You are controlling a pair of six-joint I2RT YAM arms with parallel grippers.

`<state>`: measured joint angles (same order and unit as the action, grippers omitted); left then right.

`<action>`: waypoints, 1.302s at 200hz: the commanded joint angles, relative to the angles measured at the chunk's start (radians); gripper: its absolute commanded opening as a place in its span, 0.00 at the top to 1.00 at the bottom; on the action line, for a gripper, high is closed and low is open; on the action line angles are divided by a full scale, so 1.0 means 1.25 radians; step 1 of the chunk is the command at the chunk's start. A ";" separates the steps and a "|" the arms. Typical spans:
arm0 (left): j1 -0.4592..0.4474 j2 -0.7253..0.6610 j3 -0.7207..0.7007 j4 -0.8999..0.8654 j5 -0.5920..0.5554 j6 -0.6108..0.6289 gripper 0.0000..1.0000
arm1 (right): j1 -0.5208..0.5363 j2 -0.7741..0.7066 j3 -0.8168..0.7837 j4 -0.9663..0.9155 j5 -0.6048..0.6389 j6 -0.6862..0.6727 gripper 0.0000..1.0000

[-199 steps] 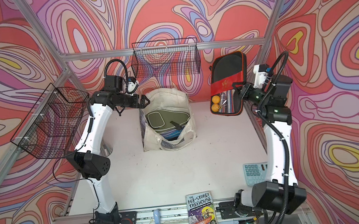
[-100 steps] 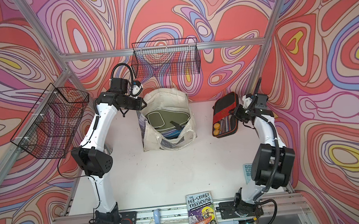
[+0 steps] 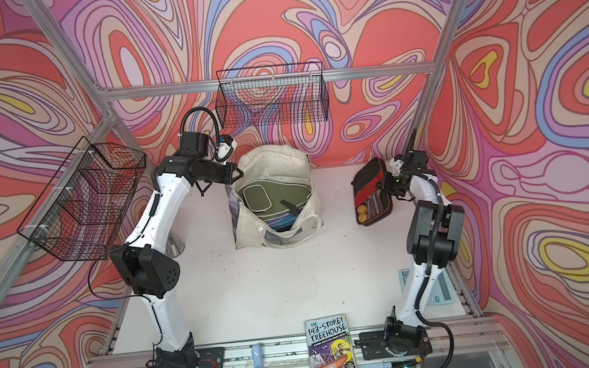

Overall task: Remove the ping pong set from the canvas bag
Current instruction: Place the ping pong set at the center of the board.

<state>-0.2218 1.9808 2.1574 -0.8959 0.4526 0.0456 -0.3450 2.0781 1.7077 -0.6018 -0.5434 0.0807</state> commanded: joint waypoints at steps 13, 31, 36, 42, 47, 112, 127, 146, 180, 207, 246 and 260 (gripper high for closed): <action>-0.008 -0.045 -0.006 0.023 0.061 0.026 1.00 | -0.042 0.107 0.118 -0.021 0.059 -0.085 1.00; -0.010 -0.046 -0.004 0.018 0.065 0.027 1.00 | -0.050 0.164 0.184 -0.066 0.092 -0.113 1.00; -0.010 -0.046 -0.004 0.019 0.067 0.027 1.00 | -0.050 0.180 0.201 -0.078 0.100 -0.122 1.00; -0.010 -0.046 -0.003 0.018 0.069 0.028 1.00 | -0.050 0.198 0.222 -0.095 0.111 -0.131 1.00; -0.010 -0.045 -0.002 0.016 0.069 0.028 1.00 | -0.050 0.212 0.240 -0.109 0.117 -0.140 1.00; -0.021 -0.019 0.040 -0.031 0.054 0.042 1.00 | -0.049 0.325 0.369 -0.188 0.218 -0.198 1.00; -0.024 -0.014 0.046 -0.032 0.054 0.040 1.00 | -0.050 0.340 0.383 -0.189 0.232 -0.196 1.00; -0.026 -0.004 0.062 -0.040 0.053 0.043 1.00 | -0.050 0.358 0.398 -0.194 0.263 -0.196 0.90; -0.030 0.014 0.090 -0.061 0.051 0.051 1.00 | -0.050 0.368 0.404 -0.196 0.299 -0.210 0.80; -0.032 0.024 0.105 -0.069 0.052 0.052 1.00 | -0.050 0.376 0.407 -0.200 0.308 -0.222 0.77; -0.035 0.025 0.104 -0.072 0.053 0.054 1.00 | -0.050 0.381 0.390 -0.194 0.304 -0.227 0.61; -0.036 0.025 0.105 -0.075 0.054 0.055 1.00 | -0.050 0.378 0.381 -0.188 0.303 -0.224 0.57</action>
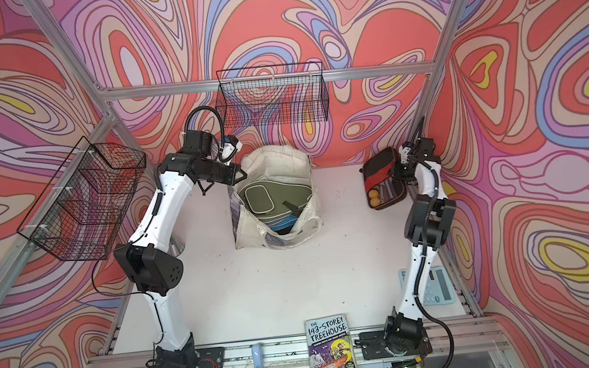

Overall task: Remove the ping pong set from the canvas bag
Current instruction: Place the ping pong set at the center of the board.

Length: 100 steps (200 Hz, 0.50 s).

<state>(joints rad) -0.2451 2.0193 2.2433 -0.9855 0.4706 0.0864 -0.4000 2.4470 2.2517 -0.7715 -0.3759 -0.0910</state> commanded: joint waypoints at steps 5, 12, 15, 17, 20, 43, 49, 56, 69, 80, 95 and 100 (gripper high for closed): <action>-0.017 -0.005 0.036 -0.004 0.039 0.023 1.00 | -0.006 0.083 -0.058 -0.050 0.169 -0.087 0.57; -0.017 -0.006 0.036 -0.004 0.039 0.023 1.00 | -0.006 0.083 -0.061 -0.048 0.175 -0.086 0.56; -0.017 -0.006 0.036 -0.005 0.039 0.024 1.00 | -0.006 0.084 -0.062 -0.049 0.178 -0.086 0.56; -0.017 -0.005 0.035 -0.005 0.040 0.024 1.00 | -0.006 0.084 -0.062 -0.047 0.179 -0.086 0.56; -0.017 -0.006 0.035 -0.005 0.040 0.023 1.00 | -0.005 0.084 -0.063 -0.047 0.182 -0.086 0.56; -0.017 -0.010 0.029 -0.004 0.041 0.025 1.00 | -0.006 0.080 -0.066 -0.040 0.188 -0.087 0.56; -0.018 -0.010 0.029 -0.004 0.040 0.025 1.00 | -0.006 0.080 -0.064 -0.038 0.186 -0.088 0.56; -0.019 -0.011 0.027 -0.004 0.042 0.025 1.00 | -0.006 0.080 -0.063 -0.037 0.183 -0.089 0.55; -0.019 -0.011 0.025 -0.003 0.042 0.026 1.00 | -0.005 0.082 -0.061 -0.036 0.177 -0.091 0.54; -0.019 -0.011 0.024 -0.003 0.042 0.027 1.00 | -0.001 0.084 -0.060 -0.037 0.175 -0.095 0.54; -0.020 -0.011 0.022 -0.003 0.042 0.026 1.00 | 0.007 0.090 -0.058 -0.041 0.178 -0.103 0.53; -0.021 -0.012 0.023 -0.002 0.042 0.026 1.00 | 0.011 0.092 -0.059 -0.042 0.182 -0.106 0.52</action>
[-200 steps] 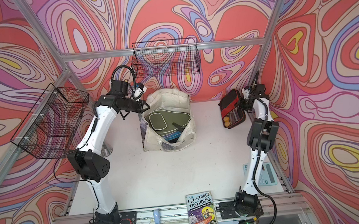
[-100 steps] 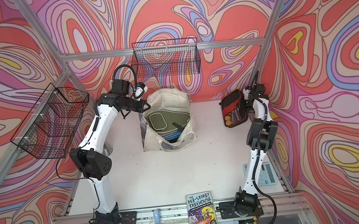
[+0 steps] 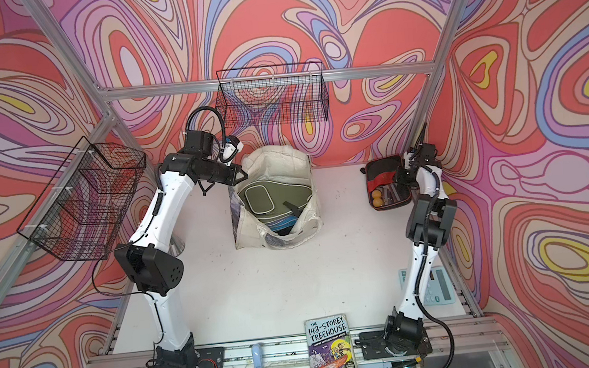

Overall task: Remove the ping pong set from the canvas bag
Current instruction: Place the ping pong set at the center of the board.

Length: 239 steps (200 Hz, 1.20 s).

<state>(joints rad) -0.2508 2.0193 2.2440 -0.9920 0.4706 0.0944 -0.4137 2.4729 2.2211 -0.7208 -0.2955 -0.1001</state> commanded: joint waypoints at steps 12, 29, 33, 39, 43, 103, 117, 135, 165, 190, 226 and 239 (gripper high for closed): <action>-0.017 -0.013 0.020 0.002 0.042 0.021 1.00 | 0.030 0.077 -0.035 -0.086 0.123 -0.108 0.52; -0.018 -0.014 0.016 0.000 0.040 0.023 1.00 | 0.036 0.084 -0.037 -0.088 0.130 -0.117 0.52; -0.018 -0.015 0.016 0.000 0.039 0.024 1.00 | 0.039 0.084 -0.038 -0.089 0.130 -0.120 0.52; -0.018 -0.017 0.013 0.000 0.038 0.026 1.00 | 0.041 0.086 -0.041 -0.089 0.133 -0.123 0.52; -0.018 -0.017 0.012 0.000 0.038 0.026 1.00 | 0.043 0.086 -0.042 -0.088 0.134 -0.123 0.52; -0.018 -0.017 0.008 0.002 0.038 0.027 1.00 | 0.049 0.075 -0.074 -0.073 0.130 -0.122 0.49; -0.018 -0.018 0.008 0.002 0.037 0.028 1.00 | 0.048 0.064 -0.091 -0.064 0.122 -0.118 0.46; -0.018 -0.016 0.006 0.003 0.038 0.029 1.00 | 0.049 0.049 -0.102 -0.054 0.122 -0.114 0.43; -0.018 -0.014 0.006 0.005 0.041 0.032 1.00 | 0.049 0.035 -0.091 -0.054 0.129 -0.107 0.36; -0.018 -0.014 0.005 0.003 0.042 0.036 1.00 | 0.049 -0.014 -0.106 -0.031 0.147 -0.092 0.28; -0.018 -0.014 0.002 0.009 0.055 0.031 1.00 | 0.055 -0.118 -0.142 0.008 0.167 -0.061 0.02; -0.020 -0.016 0.001 0.013 0.065 0.025 1.00 | 0.059 -0.155 -0.169 0.020 0.183 -0.056 0.02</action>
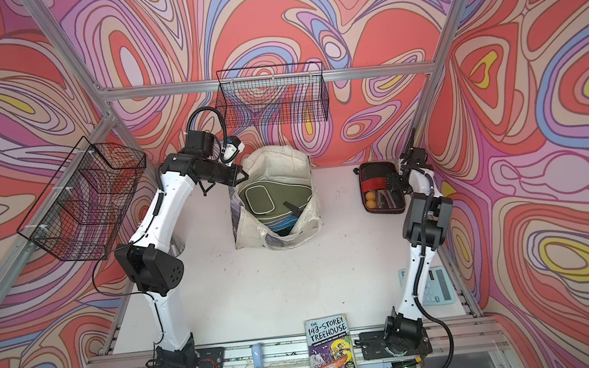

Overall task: Remove the ping pong set from the canvas bag
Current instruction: Place the ping pong set at the center of the board, then pick up the ping pong set from the canvas bag.

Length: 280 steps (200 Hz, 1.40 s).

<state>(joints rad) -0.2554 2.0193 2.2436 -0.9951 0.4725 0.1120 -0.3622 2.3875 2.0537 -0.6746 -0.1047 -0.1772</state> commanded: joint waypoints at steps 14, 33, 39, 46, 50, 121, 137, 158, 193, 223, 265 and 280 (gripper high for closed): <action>-0.021 -0.023 -0.009 0.024 0.067 0.008 1.00 | 0.019 -0.127 -0.073 -0.004 0.036 0.007 0.02; -0.030 -0.036 -0.024 0.030 0.064 0.008 1.00 | 0.020 -0.173 -0.127 0.016 0.038 0.003 0.02; -0.031 -0.039 -0.027 0.030 0.064 0.008 1.00 | 0.022 -0.187 -0.144 0.017 0.037 0.000 0.02; -0.034 -0.044 -0.028 0.030 0.063 0.008 1.00 | 0.026 -0.201 -0.159 0.021 0.037 -0.001 0.02; -0.036 -0.046 -0.030 0.030 0.061 0.008 1.00 | 0.032 -0.210 -0.168 0.022 0.034 -0.002 0.02; -0.068 -0.103 -0.020 0.040 0.048 0.025 1.00 | 0.257 -0.446 -0.341 0.036 0.003 -0.038 0.02; -0.069 -0.119 -0.021 0.044 0.046 0.033 1.00 | 0.312 -0.522 -0.371 0.034 -0.018 -0.058 0.02; -0.073 -0.142 -0.030 0.059 0.042 0.042 1.00 | 0.375 -0.594 -0.381 0.006 -0.040 -0.080 0.02; -0.073 -0.183 -0.050 0.115 0.054 0.039 1.00 | 0.489 -0.660 -0.339 -0.086 0.005 -0.103 0.02; -0.073 -0.223 -0.080 0.178 0.078 0.033 1.00 | 0.554 -0.699 -0.287 -0.144 0.000 -0.131 0.02; -0.073 -0.240 -0.107 0.240 0.096 0.014 1.00 | 0.675 -0.667 -0.200 -0.216 -0.060 -0.159 0.02; -0.073 -0.246 -0.120 0.274 0.116 -0.004 1.00 | 0.687 -0.626 -0.212 -0.209 -0.103 -0.161 0.02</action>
<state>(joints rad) -0.3340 1.8214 2.0705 -0.8951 0.4831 0.1226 0.4633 1.5368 1.7832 -0.8707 -0.1501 -0.3367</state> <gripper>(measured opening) 0.075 0.982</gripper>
